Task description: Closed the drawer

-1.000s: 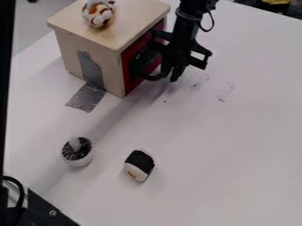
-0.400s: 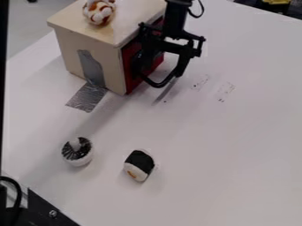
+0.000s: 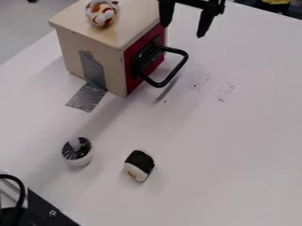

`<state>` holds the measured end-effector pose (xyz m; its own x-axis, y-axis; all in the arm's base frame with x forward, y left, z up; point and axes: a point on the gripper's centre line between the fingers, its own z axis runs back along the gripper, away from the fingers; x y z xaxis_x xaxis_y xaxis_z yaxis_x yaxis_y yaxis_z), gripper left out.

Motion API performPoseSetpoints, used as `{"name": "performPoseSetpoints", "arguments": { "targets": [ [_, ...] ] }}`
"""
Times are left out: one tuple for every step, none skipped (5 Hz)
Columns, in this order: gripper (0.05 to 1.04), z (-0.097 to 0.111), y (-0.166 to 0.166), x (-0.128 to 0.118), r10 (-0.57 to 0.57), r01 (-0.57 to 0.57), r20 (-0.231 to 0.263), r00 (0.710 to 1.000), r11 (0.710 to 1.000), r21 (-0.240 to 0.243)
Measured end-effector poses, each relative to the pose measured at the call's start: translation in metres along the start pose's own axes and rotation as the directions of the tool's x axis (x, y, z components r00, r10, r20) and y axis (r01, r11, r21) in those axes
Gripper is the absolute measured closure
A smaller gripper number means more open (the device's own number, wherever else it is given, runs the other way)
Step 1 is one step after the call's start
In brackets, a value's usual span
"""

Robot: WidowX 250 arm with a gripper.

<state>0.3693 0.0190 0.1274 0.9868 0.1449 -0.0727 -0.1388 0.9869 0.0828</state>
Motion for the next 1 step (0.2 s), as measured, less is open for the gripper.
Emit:
{"name": "performPoseSetpoints", "arguments": {
  "targets": [
    [0.087,0.0251,-0.0152,-0.0046,-0.064,0.067,0.068,0.996,0.997,-0.039]
  ]
}}
